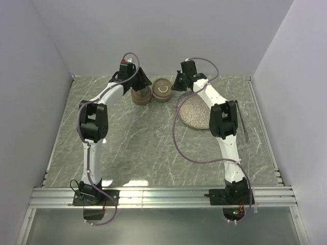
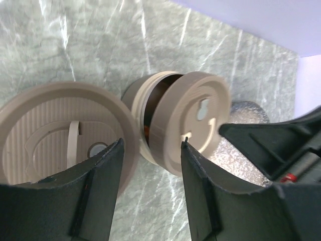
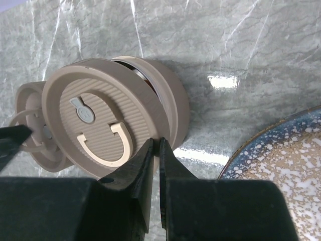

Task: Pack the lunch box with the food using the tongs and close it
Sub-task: Put the lid back on the lunch box

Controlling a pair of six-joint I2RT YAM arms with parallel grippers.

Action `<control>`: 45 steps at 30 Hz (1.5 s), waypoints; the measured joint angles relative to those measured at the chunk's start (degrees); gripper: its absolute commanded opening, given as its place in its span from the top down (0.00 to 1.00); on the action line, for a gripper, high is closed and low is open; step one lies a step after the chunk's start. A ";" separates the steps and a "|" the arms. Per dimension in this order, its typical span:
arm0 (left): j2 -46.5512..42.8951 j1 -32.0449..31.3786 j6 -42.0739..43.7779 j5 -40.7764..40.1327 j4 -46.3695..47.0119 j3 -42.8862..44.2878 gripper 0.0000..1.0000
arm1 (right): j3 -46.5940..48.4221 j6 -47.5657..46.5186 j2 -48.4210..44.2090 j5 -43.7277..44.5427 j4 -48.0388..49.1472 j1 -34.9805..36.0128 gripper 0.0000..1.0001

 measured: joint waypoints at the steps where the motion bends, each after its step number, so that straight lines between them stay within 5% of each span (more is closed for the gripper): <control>1: -0.55 0.04 0.28 -0.15 0.00 0.00 0.45 | 0.00 0.00 0.00 0.02 -0.07 0.00 1.00; 28: -5.09 -0.07 2.73 -0.74 -0.04 -0.07 0.45 | 2.95 -0.20 0.94 2.82 -2.60 1.14 0.96; 45: -5.16 -0.07 3.04 -0.61 -0.07 -1.92 0.45 | 6.84 1.44 2.78 4.90 -3.74 1.22 0.83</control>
